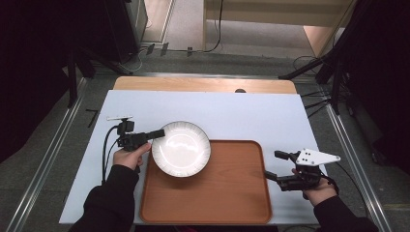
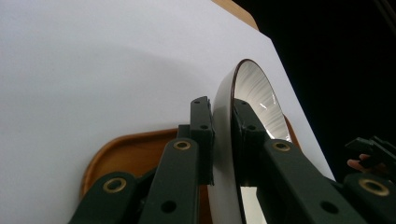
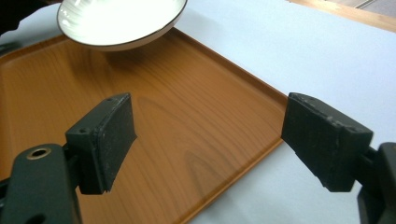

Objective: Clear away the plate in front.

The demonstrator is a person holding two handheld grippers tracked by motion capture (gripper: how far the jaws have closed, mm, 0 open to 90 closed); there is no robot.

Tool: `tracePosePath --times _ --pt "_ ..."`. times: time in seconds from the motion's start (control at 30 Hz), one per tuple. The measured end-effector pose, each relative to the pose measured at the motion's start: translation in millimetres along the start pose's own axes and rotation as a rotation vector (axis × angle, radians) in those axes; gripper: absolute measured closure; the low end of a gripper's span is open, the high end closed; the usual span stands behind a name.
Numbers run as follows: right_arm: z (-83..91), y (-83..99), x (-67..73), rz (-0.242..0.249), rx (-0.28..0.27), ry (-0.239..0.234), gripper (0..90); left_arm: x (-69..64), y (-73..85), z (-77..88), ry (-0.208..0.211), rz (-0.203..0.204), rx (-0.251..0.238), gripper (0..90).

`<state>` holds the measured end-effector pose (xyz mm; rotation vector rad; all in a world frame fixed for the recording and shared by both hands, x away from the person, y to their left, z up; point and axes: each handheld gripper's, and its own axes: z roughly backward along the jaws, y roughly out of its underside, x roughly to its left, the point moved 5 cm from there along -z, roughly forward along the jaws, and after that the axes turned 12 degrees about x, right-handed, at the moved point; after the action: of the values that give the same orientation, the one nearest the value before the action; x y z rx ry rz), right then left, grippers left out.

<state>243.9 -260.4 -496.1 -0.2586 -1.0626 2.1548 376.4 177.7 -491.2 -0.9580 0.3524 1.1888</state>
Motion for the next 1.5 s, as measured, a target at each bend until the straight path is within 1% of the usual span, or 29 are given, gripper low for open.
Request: tracePosePath --times 0.03,0.1,0.2,0.23,0.4,0.53,0.63,0.8,0.87,1.0,1.07,1.1,1.13,1.2,1.27,1.33,1.4,1.47,1.5 --pt "0.1 0.2 -0.3 0.000 0.002 0.001 18.0 -2.4 3.0 -0.3 0.012 -0.002 0.004 81.8" --pt "-0.2 0.2 -0.3 -0.001 0.001 0.001 18.0 -4.1 4.6 -0.6 0.015 0.000 0.003 81.8" --pt "-0.2 -0.1 -0.3 0.001 0.000 0.003 18.0 -11.1 10.7 -3.2 0.020 -0.019 0.022 81.6" --pt "-0.3 0.1 0.3 -0.003 0.002 -0.002 18.0 -12.6 12.4 -4.1 0.023 -0.018 0.024 81.5" --pt "-1.0 1.1 0.3 0.004 0.015 -0.003 18.0 -19.9 21.3 -10.5 0.035 -0.035 0.057 81.4" --pt "-1.1 1.2 0.2 0.007 0.015 0.000 18.0 -23.5 27.0 -16.8 0.036 -0.045 0.077 81.4" --pt "-1.1 1.4 0.7 0.003 0.018 -0.004 18.0 -25.2 28.9 -19.9 0.036 -0.047 0.081 81.3" --pt "-1.2 1.6 1.1 0.002 0.023 -0.007 18.0 -31.2 33.0 -29.8 0.034 -0.058 0.086 81.3" --pt "-1.4 1.6 0.9 0.002 0.023 -0.006 18.0 -33.2 34.4 -33.5 0.039 -0.059 0.094 81.2" --pt "-1.8 1.7 0.8 0.004 0.022 -0.005 18.0 -36.0 37.3 -41.3 0.035 -0.069 0.112 81.1" --pt "-1.8 1.8 0.8 0.004 0.023 -0.005 18.0 -36.4 38.1 -43.3 0.032 -0.071 0.119 81.0" --pt "-2.0 1.9 0.6 0.005 0.023 -0.005 18.0 -36.5 40.1 -47.9 0.030 -0.071 0.129 80.9" --pt "-2.0 2.0 0.4 0.007 0.026 -0.004 18.0 -36.4 40.7 -49.4 0.039 -0.062 0.131 81.1" --pt "-2.2 2.1 0.1 0.011 0.028 -0.003 18.0 -36.1 40.8 -51.4 0.043 -0.059 0.133 81.0" --pt "-2.3 2.2 0.4 0.010 0.029 -0.004 18.0 -34.5 41.0 -52.4 0.034 -0.064 0.137 81.2" --pt "-2.3 2.3 0.5 0.010 0.030 -0.005 18.0 -32.9 42.0 -53.7 0.004 -0.074 0.144 82.1" --pt "-2.5 2.4 1.1 0.003 0.033 -0.009 18.0 -30.9 42.7 -55.0 0.004 -0.064 0.157 82.5" --pt "-2.6 2.3 1.2 0.001 0.033 -0.009 18.0 -30.5 43.0 -55.5 -0.001 -0.066 0.158 82.8" --pt "-2.5 2.3 1.2 0.005 0.036 -0.008 18.0 -30.3 43.7 -56.4 -0.025 -0.076 0.162 83.1"
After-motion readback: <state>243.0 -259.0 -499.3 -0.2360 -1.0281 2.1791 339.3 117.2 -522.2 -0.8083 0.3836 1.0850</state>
